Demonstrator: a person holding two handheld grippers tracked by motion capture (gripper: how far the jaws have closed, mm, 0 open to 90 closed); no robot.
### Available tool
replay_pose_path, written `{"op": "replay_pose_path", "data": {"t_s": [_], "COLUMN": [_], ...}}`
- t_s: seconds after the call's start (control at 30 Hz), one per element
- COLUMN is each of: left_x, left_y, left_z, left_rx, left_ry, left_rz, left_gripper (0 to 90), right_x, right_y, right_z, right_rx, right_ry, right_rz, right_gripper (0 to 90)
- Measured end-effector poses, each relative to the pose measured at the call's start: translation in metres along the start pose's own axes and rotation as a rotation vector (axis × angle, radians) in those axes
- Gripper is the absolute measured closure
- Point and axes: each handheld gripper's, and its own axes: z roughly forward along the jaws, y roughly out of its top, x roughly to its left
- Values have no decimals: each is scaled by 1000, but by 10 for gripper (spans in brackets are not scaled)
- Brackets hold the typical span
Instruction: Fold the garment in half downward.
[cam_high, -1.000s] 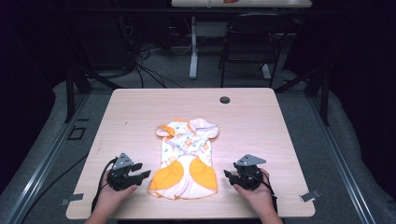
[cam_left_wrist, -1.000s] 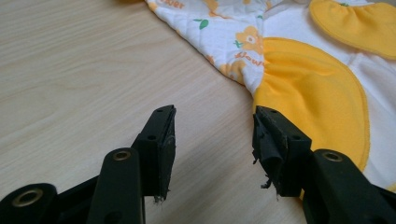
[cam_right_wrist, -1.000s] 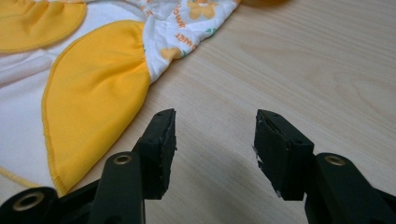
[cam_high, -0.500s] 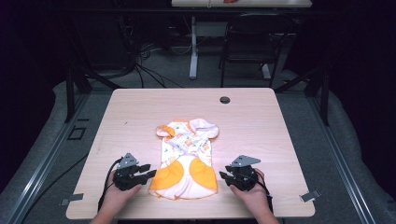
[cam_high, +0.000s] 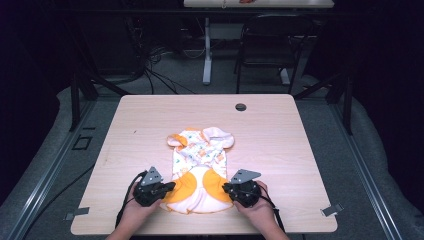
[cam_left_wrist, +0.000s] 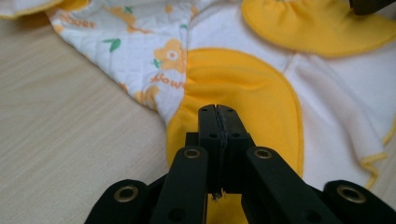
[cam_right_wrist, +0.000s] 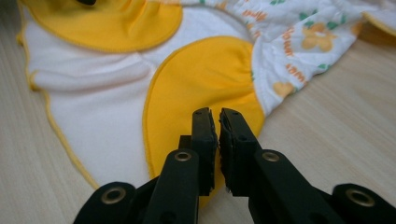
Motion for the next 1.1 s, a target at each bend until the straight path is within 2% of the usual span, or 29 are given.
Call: {"op": "replay_pose_path", "data": {"t_s": [0.07,0.13,0.27,0.33,0.4,0.5,0.63,0.8,0.87,0.97,1.03,1.1], "left_x": [0,0,-2,-5,-7,-10,-16,-23,-18,-8,3,12], "left_y": [-2,-3,-5,-5,-5,-8,-11,-11,-5,11,25,35], "left_z": [3,2,1,-1,-3,-6,-11,-17,-20,-18,-9,1], "left_rx": [17,11,14,32,49,51,70,101,73,48,41,41], "left_ry": [1,-7,-27,-30,-38,-61,-93,-123,-127,-89,-61,-51], "left_rz": [8,-8,-28,-2,13,-8,-27,-15,-33,-15,-8,-19], "left_gripper": [895,893,888,885,884,884,885,881,858,855,853,878], "right_x": [3,4,5,5,5,6,14,25,25,17,6,-7], "right_y": [-1,-3,-6,-7,-7,-9,-12,-16,-13,4,18,33], "right_z": [4,6,5,4,2,-2,-10,-17,-20,-19,-13,-5], "right_rx": [30,48,53,53,75,99,138,161,167,148,122,120], "right_ry": [0,0,10,31,58,97,112,160,161,126,110,90], "right_rz": [-32,-52,-48,-27,-25,-13,-50,-61,-77,-111,-91,-77], "right_gripper": [838,839,839,841,842,848,851,841,824,836,870,885]}}
